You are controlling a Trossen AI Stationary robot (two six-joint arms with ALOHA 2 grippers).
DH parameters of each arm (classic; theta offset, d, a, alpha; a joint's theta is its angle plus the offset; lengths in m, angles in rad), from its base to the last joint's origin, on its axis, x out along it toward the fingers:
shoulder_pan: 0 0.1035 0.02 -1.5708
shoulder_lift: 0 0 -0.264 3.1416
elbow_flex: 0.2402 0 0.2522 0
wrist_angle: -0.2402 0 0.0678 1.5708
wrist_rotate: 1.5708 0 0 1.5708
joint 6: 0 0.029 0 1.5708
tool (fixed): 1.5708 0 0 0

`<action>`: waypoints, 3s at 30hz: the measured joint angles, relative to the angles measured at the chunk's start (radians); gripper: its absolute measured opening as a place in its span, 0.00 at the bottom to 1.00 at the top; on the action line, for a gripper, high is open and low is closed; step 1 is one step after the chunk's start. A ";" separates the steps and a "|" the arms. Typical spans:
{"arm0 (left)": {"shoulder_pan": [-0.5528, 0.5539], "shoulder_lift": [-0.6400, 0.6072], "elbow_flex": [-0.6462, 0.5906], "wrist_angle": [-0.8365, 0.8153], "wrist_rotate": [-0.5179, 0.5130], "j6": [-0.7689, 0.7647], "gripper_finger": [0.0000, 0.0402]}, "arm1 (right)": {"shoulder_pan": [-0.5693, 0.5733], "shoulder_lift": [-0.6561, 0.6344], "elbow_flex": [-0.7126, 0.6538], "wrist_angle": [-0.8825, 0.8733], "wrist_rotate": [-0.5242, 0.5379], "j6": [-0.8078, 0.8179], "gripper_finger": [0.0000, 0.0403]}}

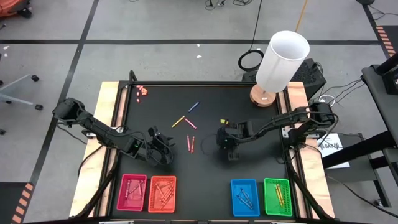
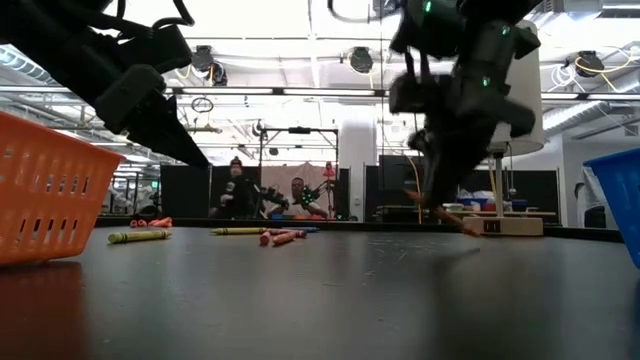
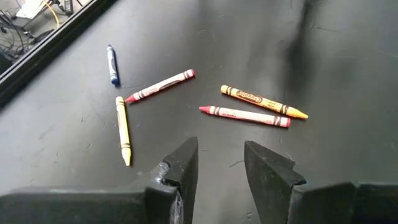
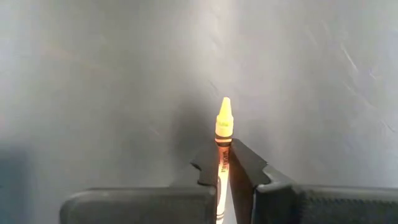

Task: Sort crayons
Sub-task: Put the orange crayon into the orange bin

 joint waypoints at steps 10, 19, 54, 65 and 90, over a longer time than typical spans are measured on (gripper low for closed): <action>0.000 0.000 0.000 0.000 0.014 0.000 0.33 | 0.094 -0.002 -0.030 0.421 0.006 0.087 0.00; 0.000 0.000 0.000 0.000 0.031 -0.002 0.33 | 0.160 -0.002 -0.200 1.034 0.139 0.098 0.00; 0.000 0.000 0.000 0.009 0.045 0.005 0.33 | 0.191 0.108 -0.244 1.568 0.240 -0.388 0.00; 0.000 0.000 0.000 0.070 0.063 0.057 0.33 | 0.190 0.108 -0.243 1.613 0.239 -0.592 0.00; -0.020 0.000 0.000 0.115 0.068 0.106 0.33 | 0.210 0.108 -0.243 1.567 0.162 -0.702 0.00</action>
